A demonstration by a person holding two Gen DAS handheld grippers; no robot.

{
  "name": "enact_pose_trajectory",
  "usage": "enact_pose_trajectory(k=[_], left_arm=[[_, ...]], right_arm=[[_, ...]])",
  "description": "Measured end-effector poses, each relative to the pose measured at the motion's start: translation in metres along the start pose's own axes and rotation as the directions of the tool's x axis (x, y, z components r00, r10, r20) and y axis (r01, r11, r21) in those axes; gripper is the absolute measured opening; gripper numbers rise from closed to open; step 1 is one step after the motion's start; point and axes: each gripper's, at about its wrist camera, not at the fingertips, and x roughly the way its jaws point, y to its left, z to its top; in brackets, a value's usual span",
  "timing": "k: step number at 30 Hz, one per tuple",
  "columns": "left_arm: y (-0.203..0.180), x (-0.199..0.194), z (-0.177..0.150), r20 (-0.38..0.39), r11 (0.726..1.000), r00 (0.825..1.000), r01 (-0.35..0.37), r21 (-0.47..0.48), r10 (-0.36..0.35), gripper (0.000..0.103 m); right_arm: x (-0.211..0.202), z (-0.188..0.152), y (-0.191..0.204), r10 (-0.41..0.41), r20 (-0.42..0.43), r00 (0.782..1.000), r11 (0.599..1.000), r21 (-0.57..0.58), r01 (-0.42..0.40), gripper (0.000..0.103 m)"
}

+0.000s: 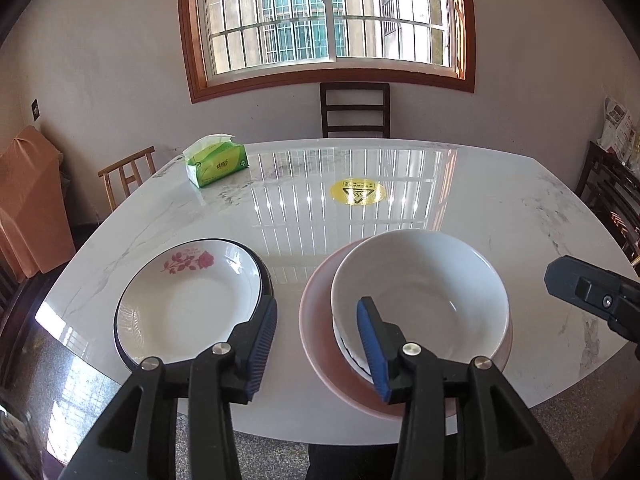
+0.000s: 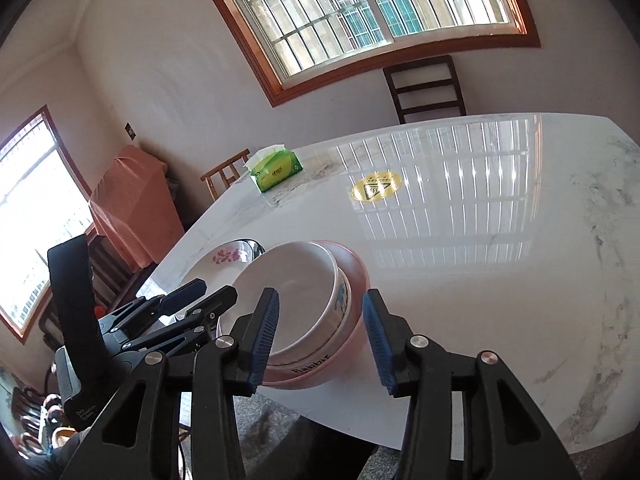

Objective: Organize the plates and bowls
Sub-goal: 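Move both open tools to the rim of the pink bowl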

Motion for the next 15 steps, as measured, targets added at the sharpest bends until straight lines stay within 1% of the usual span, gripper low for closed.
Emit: enact_pose_trajectory(k=[3, 4, 5, 6, 7, 8, 9, 11, 13, 15], left_arm=[[0.003, -0.007, -0.007, 0.024, 1.000, 1.000, -0.002, -0.025, 0.003, 0.043], [0.005, -0.009, -0.010, 0.035, 0.999, 0.999, -0.007, -0.034, 0.008, 0.043], [0.007, -0.012, -0.012, 0.048, 0.999, 0.999, -0.013, -0.041, 0.015, 0.043], [0.008, -0.013, -0.014, 0.058, 0.999, 0.998, -0.017, -0.047, 0.020, 0.044], [0.010, -0.015, -0.016, 0.065, 0.998, 0.998, -0.021, -0.052, 0.024, 0.045], [0.012, -0.015, -0.017, 0.067, 0.998, 0.997, -0.025, -0.056, 0.029, 0.049], [0.014, -0.016, -0.020, 0.069, 0.998, 0.997, -0.029, -0.064, 0.033, 0.051], [0.019, -0.017, -0.025, 0.082, 0.996, 0.996, -0.034, -0.080, 0.041, 0.057], [0.021, -0.017, -0.030, 0.088, 0.995, 0.995, -0.041, -0.088, 0.049, 0.059], [0.023, -0.015, -0.032, 0.077, 0.994, 0.995, -0.052, -0.093, 0.060, 0.062]], right_arm=[[-0.011, -0.012, 0.002, -0.029, 0.102, 0.994, 0.998, -0.050, 0.034, 0.048], [-0.014, -0.016, 0.002, -0.039, 0.133, 0.990, 0.997, -0.062, 0.048, 0.051], [-0.015, -0.019, 0.001, -0.047, 0.155, 0.987, 0.996, -0.070, 0.059, 0.057], [-0.015, -0.022, 0.000, -0.054, 0.169, 0.984, 0.995, -0.076, 0.068, 0.060], [-0.014, -0.026, -0.001, -0.062, 0.180, 0.982, 0.994, -0.081, 0.078, 0.064], [-0.014, -0.029, -0.002, -0.069, 0.192, 0.979, 0.993, -0.083, 0.087, 0.066], [-0.013, -0.032, -0.003, -0.076, 0.199, 0.977, 0.992, -0.086, 0.094, 0.067], [-0.009, -0.037, -0.005, -0.090, 0.202, 0.975, 0.990, -0.084, 0.109, 0.076], [-0.008, -0.044, -0.010, -0.094, 0.189, 0.977, 0.991, -0.073, 0.110, 0.078], [-0.004, -0.045, -0.011, -0.101, 0.161, 0.982, 0.991, -0.069, 0.114, 0.078]])
